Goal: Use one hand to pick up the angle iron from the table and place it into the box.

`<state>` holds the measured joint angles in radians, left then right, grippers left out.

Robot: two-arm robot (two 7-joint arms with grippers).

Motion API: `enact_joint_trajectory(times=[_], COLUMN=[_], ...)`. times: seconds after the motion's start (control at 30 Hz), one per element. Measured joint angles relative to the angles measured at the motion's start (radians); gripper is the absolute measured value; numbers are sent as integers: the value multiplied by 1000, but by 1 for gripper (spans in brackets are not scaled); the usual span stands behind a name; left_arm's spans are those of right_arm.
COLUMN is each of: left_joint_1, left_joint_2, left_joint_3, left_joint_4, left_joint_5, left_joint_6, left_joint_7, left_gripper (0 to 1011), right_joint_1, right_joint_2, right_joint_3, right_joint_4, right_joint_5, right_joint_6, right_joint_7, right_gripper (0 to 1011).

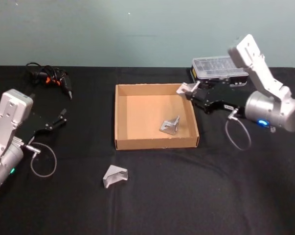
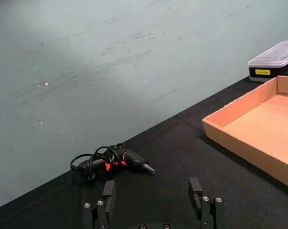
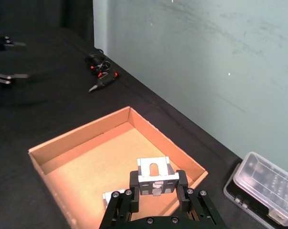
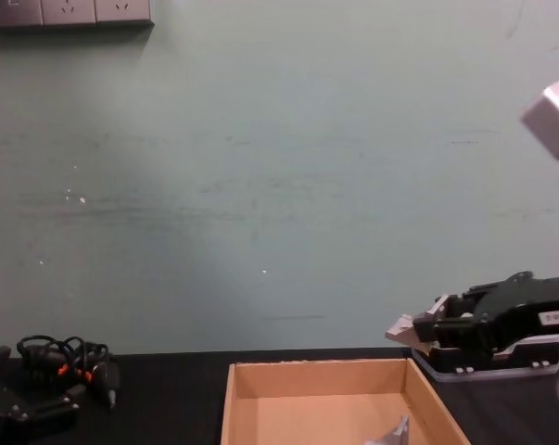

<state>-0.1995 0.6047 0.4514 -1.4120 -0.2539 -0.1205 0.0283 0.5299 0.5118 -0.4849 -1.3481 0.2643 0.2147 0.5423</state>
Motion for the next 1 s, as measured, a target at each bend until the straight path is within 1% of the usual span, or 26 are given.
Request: enact_joint_trajectory(times=[0.1, 0.13, 0.2, 0.23, 0.43, 0.7, 0.73, 0.87, 1.0], left_joint_1=[0, 0, 0, 0, 0, 0, 0, 0, 0], left_joint_2=[0, 0, 0, 0, 0, 0, 0, 0, 0], left_joint_3=[0, 0, 0, 0, 0, 0, 0, 0, 0], left_joint_4=[0, 0, 0, 0, 0, 0, 0, 0, 0], left_joint_5=[0, 0, 0, 0, 0, 0, 0, 0, 0], left_joint_6=[0, 0, 0, 0, 0, 0, 0, 0, 0], left_joint_7=[0, 0, 0, 0, 0, 0, 0, 0, 0], left_gripper=[1000, 1000, 1000, 1000, 1000, 1000, 1000, 1000, 1000], right_joint_1=[29, 47, 63, 81, 139, 199, 199, 221, 234], right_joint_2=[-24, -40, -54, -69, -117, -158, -158, -174, -185], right_joint_3=[-11, -16, -22, -27, -47, -88, -88, -105, -113], right_joint_4=[47, 78, 106, 137, 239, 336, 336, 380, 412], right_joint_5=[-8, -13, -18, -22, -37, -72, -72, -92, -105], right_joint_6=[8, 13, 18, 21, 25, 16, 16, 10, 5], right_joint_7=[2, 2, 3, 4, 23, 61, 61, 74, 81], right_gripper=[447, 447, 448, 448, 447, 448, 448, 448, 448])
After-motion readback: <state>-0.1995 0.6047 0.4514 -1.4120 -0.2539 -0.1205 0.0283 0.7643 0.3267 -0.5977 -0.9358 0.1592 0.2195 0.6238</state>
